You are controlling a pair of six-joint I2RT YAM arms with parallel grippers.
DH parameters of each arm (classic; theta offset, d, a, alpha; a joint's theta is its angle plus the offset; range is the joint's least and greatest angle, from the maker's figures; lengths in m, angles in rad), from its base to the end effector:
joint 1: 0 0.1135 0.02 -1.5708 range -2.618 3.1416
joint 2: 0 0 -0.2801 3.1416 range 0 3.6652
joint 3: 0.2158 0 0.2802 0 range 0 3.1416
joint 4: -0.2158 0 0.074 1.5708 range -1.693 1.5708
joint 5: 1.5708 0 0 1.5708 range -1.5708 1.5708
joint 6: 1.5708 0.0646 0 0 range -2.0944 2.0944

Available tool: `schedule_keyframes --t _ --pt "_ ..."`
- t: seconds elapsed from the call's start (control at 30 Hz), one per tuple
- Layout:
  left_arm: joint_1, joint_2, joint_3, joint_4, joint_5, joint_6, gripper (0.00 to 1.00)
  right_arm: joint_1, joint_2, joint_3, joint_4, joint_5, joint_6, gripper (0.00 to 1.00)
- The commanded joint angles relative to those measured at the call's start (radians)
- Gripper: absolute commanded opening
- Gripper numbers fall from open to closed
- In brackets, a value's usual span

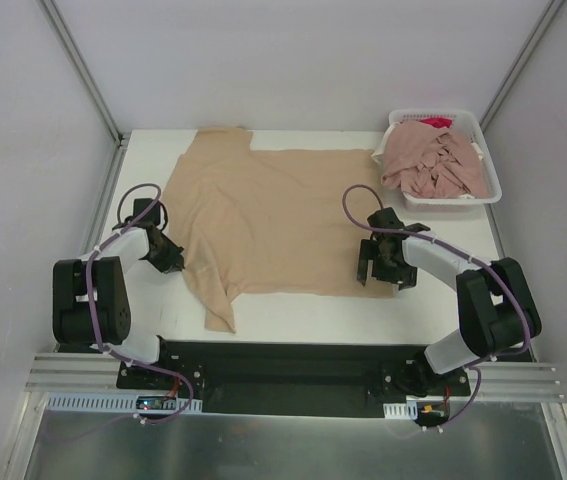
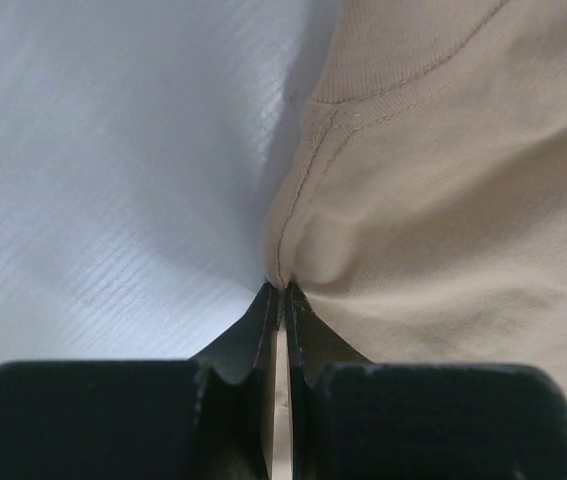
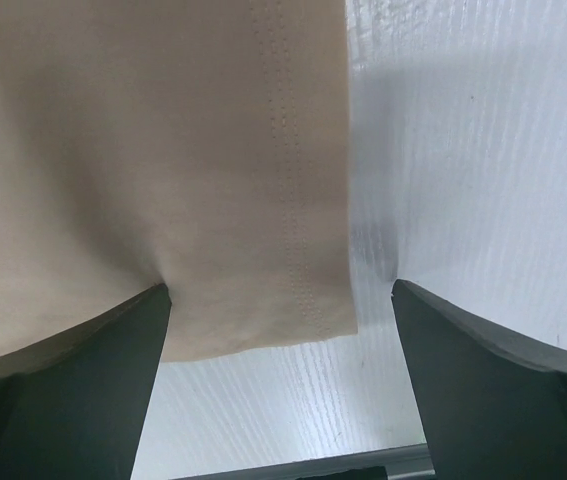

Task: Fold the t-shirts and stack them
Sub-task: Flatten out the tshirt

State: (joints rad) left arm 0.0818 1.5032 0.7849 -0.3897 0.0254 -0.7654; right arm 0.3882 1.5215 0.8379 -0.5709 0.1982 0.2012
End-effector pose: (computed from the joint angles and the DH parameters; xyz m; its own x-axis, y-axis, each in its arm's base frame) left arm 0.3076 0.0236 0.1340 -0.5943 -0.7436 -0.3062 -0.6686 0.6685 -0.3257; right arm 0.2816 0.1014 0.1364 -0.9248 -0.1665 -0.3422 -0.1323 0.9838 -0.1212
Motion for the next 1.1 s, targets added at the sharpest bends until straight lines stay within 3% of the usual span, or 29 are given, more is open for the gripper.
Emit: schedule_keyframes --t 0.0,0.2,0.43,0.47,0.53,0.63,0.7,0.77,0.8,0.93,0.97,1.07 --pt "0.079 -0.046 -0.009 -0.018 -0.053 0.044 0.0 -0.043 0.012 -0.042 -0.023 -0.009 0.012 0.97" --pt "0.185 -0.057 0.048 -0.101 -0.116 0.095 0.0 -0.054 0.032 -0.02 -0.04 -0.019 0.007 0.97" --pt "0.236 0.032 0.181 -0.133 -0.179 0.178 0.14 -0.052 0.043 -0.014 -0.041 -0.022 0.006 0.97" --pt "0.236 0.058 0.195 -0.133 -0.168 0.198 0.24 -0.054 0.039 -0.014 -0.038 -0.022 0.001 0.97" --pt "0.237 0.081 0.244 -0.135 -0.142 0.212 0.29 -0.054 0.026 -0.011 -0.038 -0.017 -0.003 0.97" --pt "0.239 0.091 0.29 -0.144 -0.084 0.213 0.67 -0.054 -0.009 0.0 -0.044 -0.011 -0.017 0.97" --pt "0.234 0.055 0.3 -0.146 -0.041 0.216 0.83 -0.052 -0.056 0.003 -0.049 -0.011 -0.028 0.97" --pt "0.23 -0.021 0.278 -0.147 0.02 0.192 0.92 -0.052 -0.092 0.006 -0.049 -0.014 -0.029 0.97" --pt "0.217 -0.053 0.24 -0.146 0.034 0.175 0.99 -0.051 -0.13 0.004 -0.049 -0.019 -0.031 0.97" --pt "0.077 -0.211 0.137 -0.146 0.067 0.134 0.99 -0.02 -0.213 0.004 -0.018 -0.106 -0.037 0.97" --pt "-0.023 -0.262 0.116 -0.141 0.071 0.1 0.99 0.001 -0.224 0.003 -0.008 -0.123 -0.036 0.97" --pt "-0.167 -0.316 0.05 -0.121 0.077 0.034 0.99 0.043 -0.235 0.0 0.069 -0.209 -0.014 0.97"
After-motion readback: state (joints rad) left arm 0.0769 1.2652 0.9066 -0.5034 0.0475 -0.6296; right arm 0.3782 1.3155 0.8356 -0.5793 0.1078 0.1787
